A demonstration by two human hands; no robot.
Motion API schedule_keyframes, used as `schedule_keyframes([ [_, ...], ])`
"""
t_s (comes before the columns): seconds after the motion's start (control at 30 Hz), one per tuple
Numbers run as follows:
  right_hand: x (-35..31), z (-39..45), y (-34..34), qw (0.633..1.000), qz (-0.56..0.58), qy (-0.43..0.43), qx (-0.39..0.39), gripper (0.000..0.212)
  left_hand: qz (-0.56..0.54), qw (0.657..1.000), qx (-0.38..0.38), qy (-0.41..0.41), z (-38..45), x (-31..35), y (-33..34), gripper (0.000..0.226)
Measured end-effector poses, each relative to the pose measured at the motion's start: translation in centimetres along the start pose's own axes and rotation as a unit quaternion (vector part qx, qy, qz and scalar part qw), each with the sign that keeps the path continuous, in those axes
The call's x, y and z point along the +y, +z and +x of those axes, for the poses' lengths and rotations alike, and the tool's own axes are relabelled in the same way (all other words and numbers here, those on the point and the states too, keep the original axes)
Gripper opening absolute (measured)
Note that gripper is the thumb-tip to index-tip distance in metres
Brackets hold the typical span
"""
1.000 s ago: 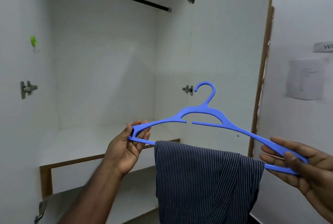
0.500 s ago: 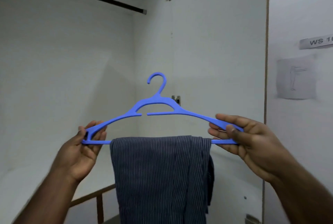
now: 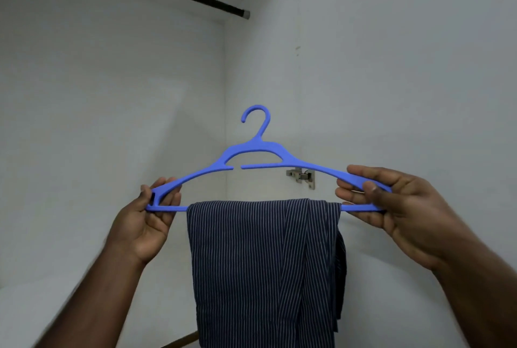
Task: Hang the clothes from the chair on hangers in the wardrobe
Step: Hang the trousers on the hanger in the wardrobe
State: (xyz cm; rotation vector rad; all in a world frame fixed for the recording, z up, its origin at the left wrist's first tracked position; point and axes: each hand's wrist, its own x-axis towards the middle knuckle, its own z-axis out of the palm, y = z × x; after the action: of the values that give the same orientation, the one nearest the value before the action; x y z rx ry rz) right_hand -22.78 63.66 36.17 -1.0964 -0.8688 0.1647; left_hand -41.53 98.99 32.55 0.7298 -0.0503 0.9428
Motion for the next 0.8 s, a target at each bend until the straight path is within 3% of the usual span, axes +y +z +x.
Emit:
schedule_keyframes([
  [0.17,1.9,3.8,2.5,1.000,-0.010,-0.014,0.006,0.055,-0.011,1.000,-0.012,-0.004,5.8,0.2,-1.9,0.032],
  [0.33,3.9,8.5,5.5,0.999,-0.004,-0.032,0.029,0.043,-0.016,0.999,-0.038,-0.017,13.1,1.6,-2.8,0.033],
  [0.43,4.2,11.0,7.5,0.997,-0.016,-0.051,0.048,0.059,0.007,0.999,-0.046,-0.024,17.5,2.6,-2.7,0.036],
  [0.67,4.2,17.0,11.3,0.992,-0.003,-0.092,0.090,0.033,0.067,0.997,-0.027,-0.010,26.0,5.2,-1.1,0.036],
  [0.8,2.6,21.0,13.3,0.986,-0.033,-0.118,0.110,0.024,0.091,0.994,-0.048,0.019,28.6,6.3,0.1,0.057],
])
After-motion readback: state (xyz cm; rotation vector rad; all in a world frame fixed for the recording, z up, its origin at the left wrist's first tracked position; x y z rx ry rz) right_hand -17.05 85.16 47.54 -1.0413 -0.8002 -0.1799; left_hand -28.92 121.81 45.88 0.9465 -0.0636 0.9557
